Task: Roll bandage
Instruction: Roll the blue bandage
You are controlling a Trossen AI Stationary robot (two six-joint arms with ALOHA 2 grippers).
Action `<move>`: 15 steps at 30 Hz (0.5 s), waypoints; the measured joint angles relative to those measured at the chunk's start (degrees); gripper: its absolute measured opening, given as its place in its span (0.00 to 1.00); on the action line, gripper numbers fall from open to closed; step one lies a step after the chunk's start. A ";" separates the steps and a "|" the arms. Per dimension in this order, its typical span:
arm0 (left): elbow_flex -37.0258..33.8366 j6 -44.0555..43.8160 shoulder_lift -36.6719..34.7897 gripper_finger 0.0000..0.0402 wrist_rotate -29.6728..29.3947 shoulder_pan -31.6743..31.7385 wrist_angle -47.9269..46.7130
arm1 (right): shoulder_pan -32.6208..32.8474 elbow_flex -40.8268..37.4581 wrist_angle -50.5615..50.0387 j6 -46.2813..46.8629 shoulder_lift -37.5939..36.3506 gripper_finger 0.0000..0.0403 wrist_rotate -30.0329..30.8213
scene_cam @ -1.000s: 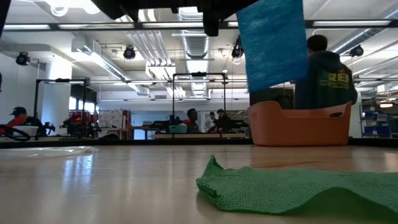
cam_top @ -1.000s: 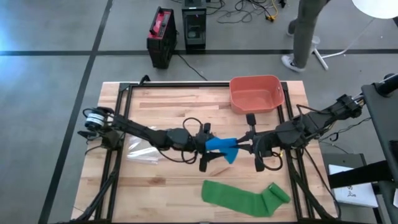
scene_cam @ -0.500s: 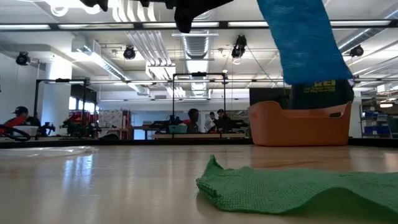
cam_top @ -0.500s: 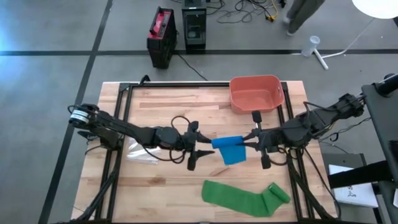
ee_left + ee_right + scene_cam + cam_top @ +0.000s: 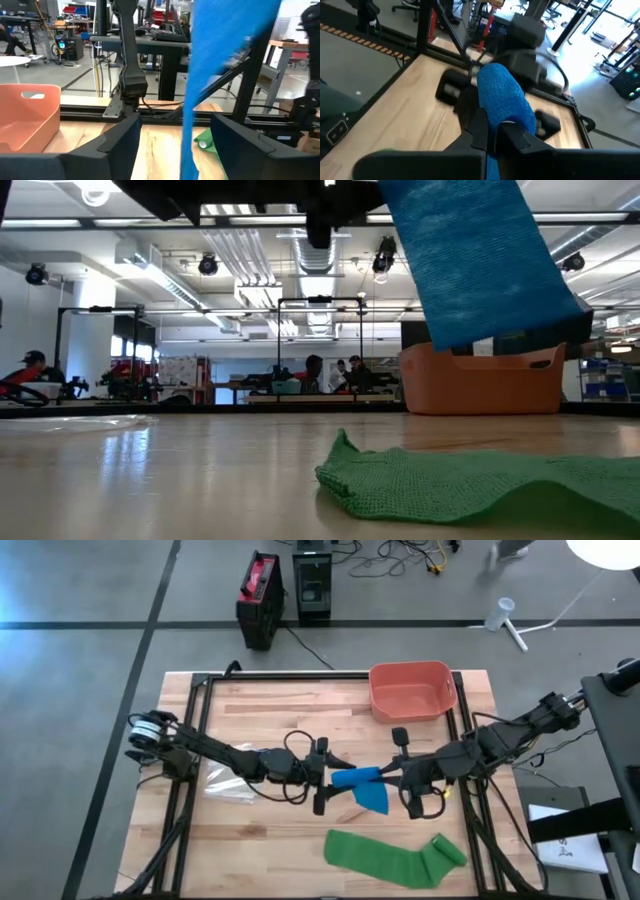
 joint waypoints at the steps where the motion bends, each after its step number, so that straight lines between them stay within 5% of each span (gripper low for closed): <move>1: 0.85 -0.05 0.80 0.57 -0.35 0.21 0.02 | 0.00 0.00 0.34 -0.16 -0.01 0.02 -0.14; 5: 4.28 0.54 3.98 0.47 -1.47 0.96 -0.15 | 0.00 0.00 1.32 -0.36 -0.02 0.02 -0.60; 11: 7.09 2.97 4.06 0.06 -1.75 2.07 -4.65 | 0.15 0.00 0.76 0.67 -0.11 0.02 -5.86; 15: 6.28 6.66 -1.29 0.02 -7.73 2.21 -9.18 | 1.26 0.00 -0.42 2.10 -0.46 0.02 -7.66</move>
